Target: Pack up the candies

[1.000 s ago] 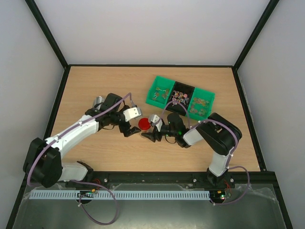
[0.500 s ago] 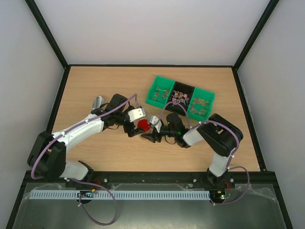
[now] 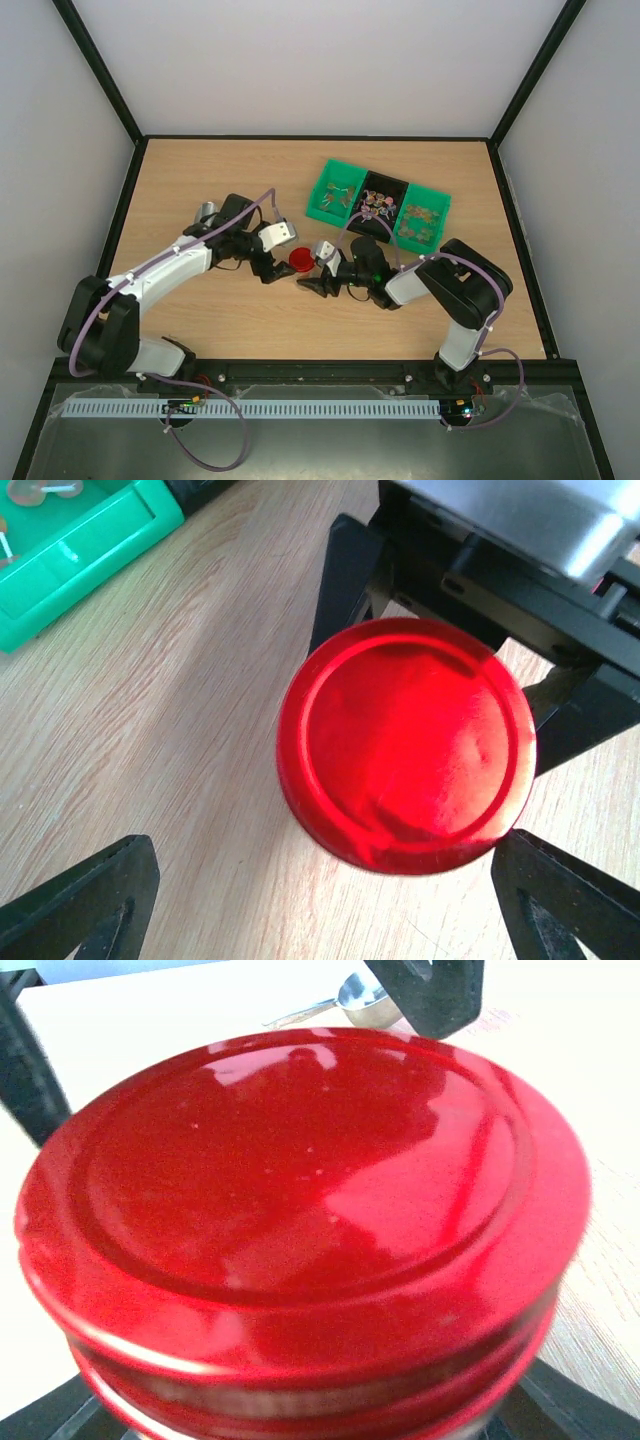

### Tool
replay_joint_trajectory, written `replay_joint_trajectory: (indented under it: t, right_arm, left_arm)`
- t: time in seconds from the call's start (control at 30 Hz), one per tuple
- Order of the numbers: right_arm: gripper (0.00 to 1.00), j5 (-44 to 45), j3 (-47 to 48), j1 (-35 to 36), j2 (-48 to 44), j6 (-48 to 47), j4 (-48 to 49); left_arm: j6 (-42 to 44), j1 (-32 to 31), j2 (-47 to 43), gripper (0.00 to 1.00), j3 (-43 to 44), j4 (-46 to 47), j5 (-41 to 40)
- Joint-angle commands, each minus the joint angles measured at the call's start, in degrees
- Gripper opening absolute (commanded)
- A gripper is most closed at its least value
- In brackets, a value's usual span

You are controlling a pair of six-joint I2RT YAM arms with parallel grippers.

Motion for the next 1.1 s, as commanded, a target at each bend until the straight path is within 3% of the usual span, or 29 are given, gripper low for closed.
replay_joint_trajectory:
  t: [0.0, 0.13, 0.27, 0.63, 0.77, 1.07]
  right_arm:
    - [0.47, -4.1, -1.3, 0.8, -1.9, -2.3, 0.1]
    - [0.47, -4.1, -1.6, 0.9, -2.2, -2.1, 0.2]
    - [0.46, -3.6, -1.6, 0.9, -2.1, -1.6, 0.3]
    - [0.45, -3.5, -1.8, 0.9, -2.3, -1.3, 0.4]
    - [0.44, -3.5, -2.3, 0.9, -2.6, -1.6, 0.4]
    - [0.41, -3.9, -2.8, 0.9, -3.1, -2.0, 0.4]
  left_arm:
    - [3.2, 2.5, -0.7, 0.93, -0.3, 1.1, -2.8]
    - [7.5, 2.6, -2.2, 0.91, -1.4, 0.1, -4.1]
    - [7.6, 3.0, -3.9, 0.91, -0.4, -2.2, 2.3]
    - [-1.6, -7.9, -4.7, 0.99, -4.2, 8.9, -3.0]
    - [-3.5, -7.5, -3.5, 0.99, -4.0, 10.6, -6.2]
    - [2.1, -2.5, -4.7, 0.97, -5.0, 6.1, -6.8]
